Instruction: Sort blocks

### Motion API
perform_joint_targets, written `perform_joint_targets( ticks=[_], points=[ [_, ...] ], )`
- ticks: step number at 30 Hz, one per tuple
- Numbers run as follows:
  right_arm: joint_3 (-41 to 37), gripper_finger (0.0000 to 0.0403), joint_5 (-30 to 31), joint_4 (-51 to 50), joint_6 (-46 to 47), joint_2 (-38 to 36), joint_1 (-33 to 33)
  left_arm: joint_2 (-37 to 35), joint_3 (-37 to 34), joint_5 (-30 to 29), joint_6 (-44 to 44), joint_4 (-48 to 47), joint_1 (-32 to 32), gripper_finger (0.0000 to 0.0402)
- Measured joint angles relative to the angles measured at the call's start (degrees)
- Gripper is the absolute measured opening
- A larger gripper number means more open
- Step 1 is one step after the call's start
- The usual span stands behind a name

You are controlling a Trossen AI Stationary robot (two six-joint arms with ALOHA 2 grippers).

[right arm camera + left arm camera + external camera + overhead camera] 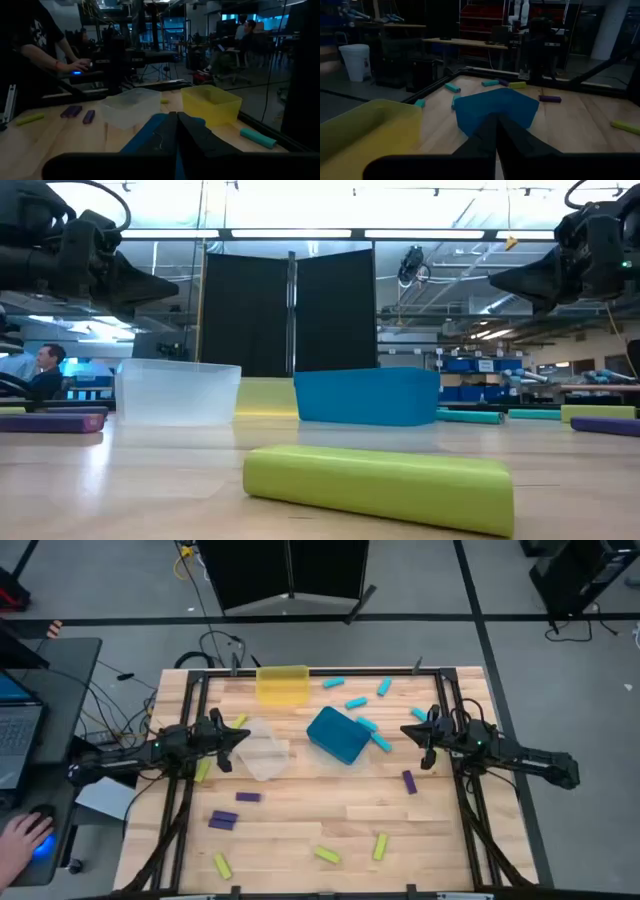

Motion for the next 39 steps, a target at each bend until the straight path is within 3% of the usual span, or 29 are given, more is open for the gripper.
perform_joint_targets(
  ticks=[18, 23, 25, 34, 39],
  points=[
    [0.0, 0.0022, 0.0, 0.0, 0.0, 0.0, 0.0, 0.0, 0.0, 0.4, 0.0, 0.0, 0.0, 0.0015],
    [0.0, 0.0022, 0.0, 0.0, 0.2, 0.0, 0.0, 0.0, 0.1, 9.8, -1.7, -0.6, -0.5, 0.0015],
    [0.0, 0.0022, 0.0, 0.0, 0.7, 0.0, 0.0, 1.0, 0.7, 10.6, -3.4, -1.9, -1.8, 0.0015],
    [0.0, 0.0022, 0.0, 0.1, 1.5, 0.0, 0.0, 18.6, 8.1, 7.0, -4.4, -0.4, -10.3, 0.0015],
    [0.0, 0.0022, 0.0, 0.1, 1.5, 0.0, 0.0, 33.2, 14.8, 2.6, -5.4, -9.5, -14.2, 0.0015]
  ],
)
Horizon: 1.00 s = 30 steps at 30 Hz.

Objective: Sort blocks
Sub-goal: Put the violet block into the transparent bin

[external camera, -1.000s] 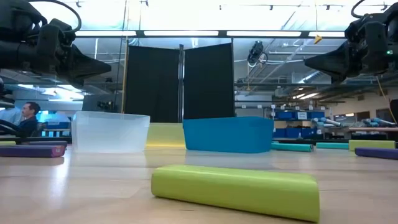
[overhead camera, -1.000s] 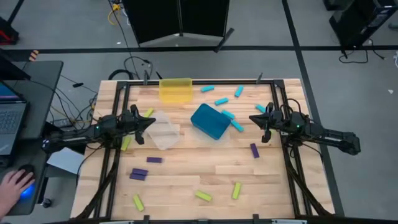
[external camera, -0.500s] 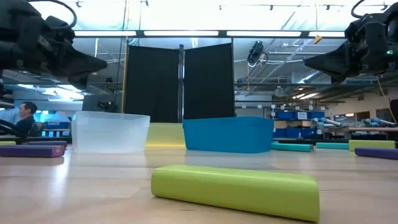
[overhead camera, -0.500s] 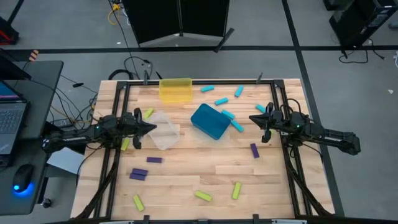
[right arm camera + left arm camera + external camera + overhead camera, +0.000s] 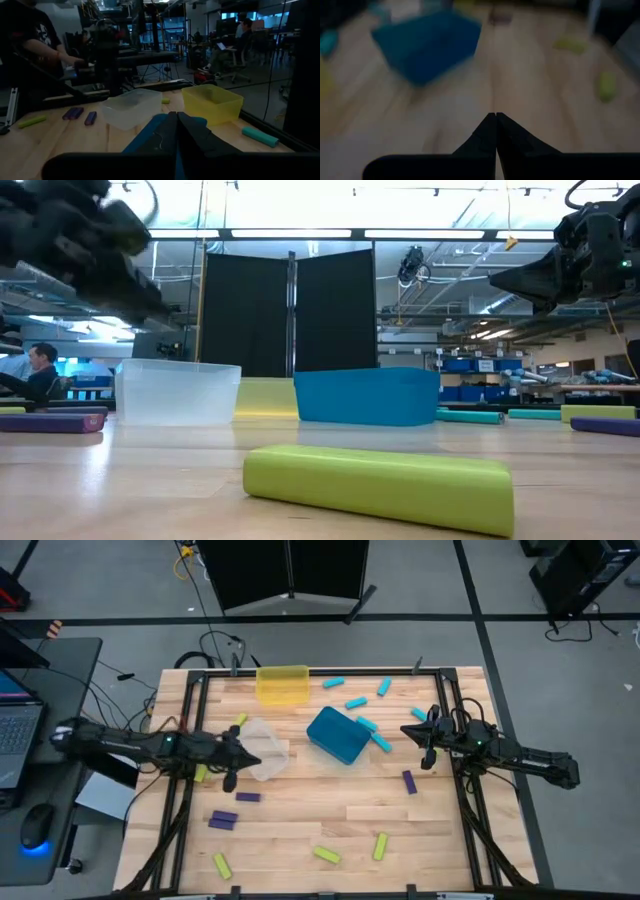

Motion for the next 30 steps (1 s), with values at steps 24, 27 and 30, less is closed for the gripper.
perform_joint_targets(
  ticks=[24, 27, 30],
  points=[
    [0.0, 0.0022, 0.0, 0.0, 0.0, 0.0, 0.0, 24.4, 24.0, -0.2, -17.1, -31.2, -18.3, 0.0202],
    [0.0, 0.0022, 0.0, 0.0, 0.0, 0.0, 0.0, 25.9, 24.7, 0.2, -22.0, -34.4, -20.8, 0.0203],
    [0.0, 0.0022, 0.0, 0.1, -0.1, 0.0, 0.0, 27.3, 24.9, 0.0, -23.5, -34.1, -23.1, 0.0203]
  ],
)
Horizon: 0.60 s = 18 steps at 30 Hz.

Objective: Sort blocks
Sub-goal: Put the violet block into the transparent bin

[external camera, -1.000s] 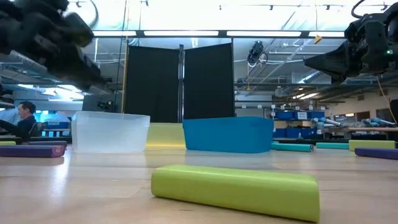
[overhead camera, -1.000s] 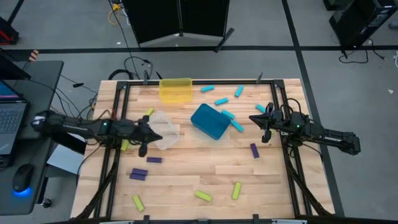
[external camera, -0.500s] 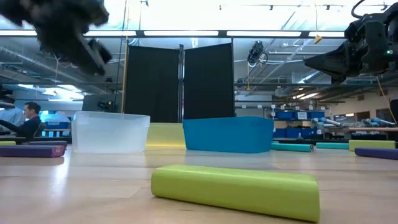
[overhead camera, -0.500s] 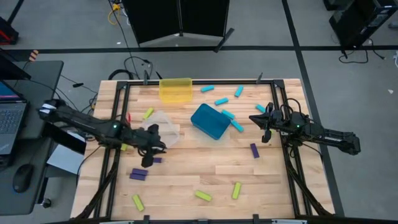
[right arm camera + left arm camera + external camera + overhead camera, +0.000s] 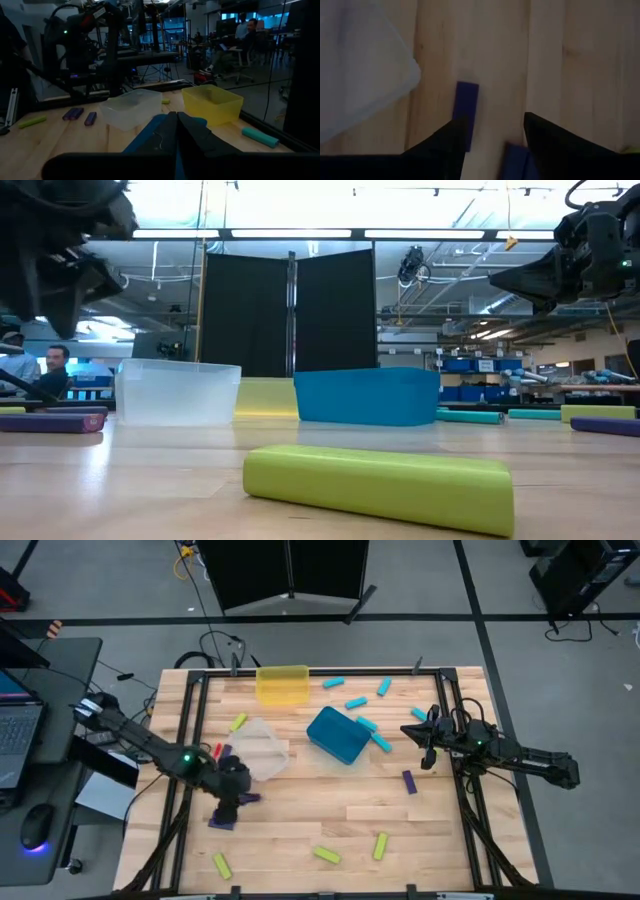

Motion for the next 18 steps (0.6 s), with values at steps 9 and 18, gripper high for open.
perform_joint_targets(
  ticks=[9, 18],
  points=[
    [0.0, 0.0022, 0.0, 0.3, -0.4, 0.0, 0.0, 9.9, -0.1, -3.2, -0.7, -1.6, -2.3, 0.0224],
    [0.0, 0.0022, 0.0, 0.3, -0.1, 0.0, 0.0, 16.3, 0.0, -4.3, -0.4, -0.4, -2.3, 0.0254]
  ],
)
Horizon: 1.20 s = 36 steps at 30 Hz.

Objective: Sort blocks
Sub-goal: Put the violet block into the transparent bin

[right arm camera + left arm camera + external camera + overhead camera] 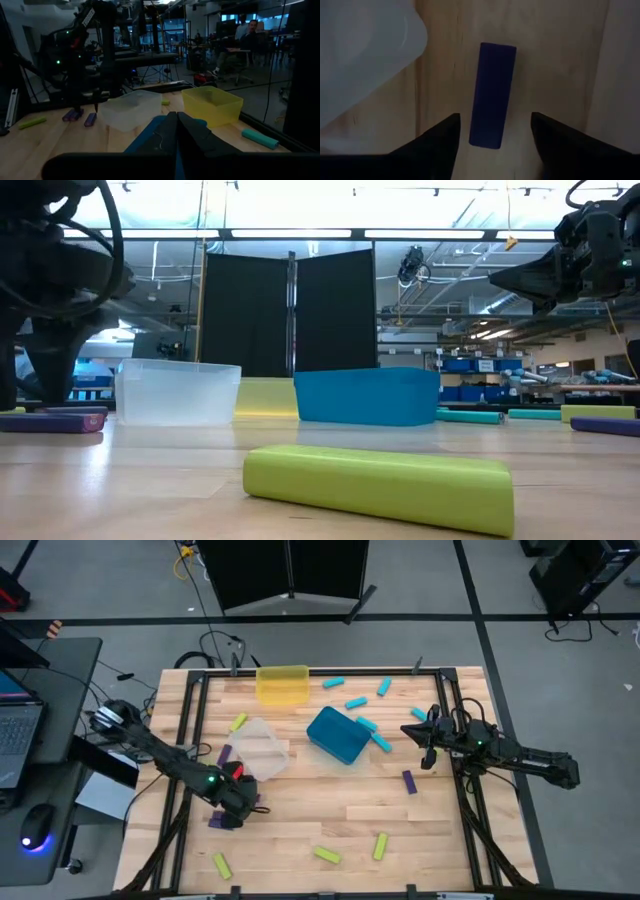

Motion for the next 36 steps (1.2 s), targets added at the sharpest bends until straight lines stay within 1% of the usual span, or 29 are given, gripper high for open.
perform_joint_targets(
  ticks=[8, 12, 21, 25, 36],
  points=[
    [0.0, 0.0022, 0.0, 0.0, 0.0, 0.0, 0.0, 1.2, -0.9, -0.2, 2.0, 3.4, 0.2, 0.0255],
    [0.0, 0.0022, 0.0, 0.0, 0.0, 0.0, 0.0, 1.2, -3.0, -0.2, 1.9, 4.7, 0.2, 0.0255],
    [0.0, 0.0022, 0.0, -0.1, 0.0, 0.0, 0.0, 1.0, -4.6, 0.3, 1.0, 6.9, 0.2, 0.025],
    [0.0, 0.0022, 0.0, -0.1, 0.0, 0.0, 0.0, 1.0, -5.2, 0.7, 0.9, 7.8, 0.2, 0.0233],
    [0.0, 0.0022, 0.0, 0.0, 0.2, 0.0, 0.0, 1.1, -5.4, 1.9, 0.8, 8.7, 1.8, 0.0158]
  ],
)
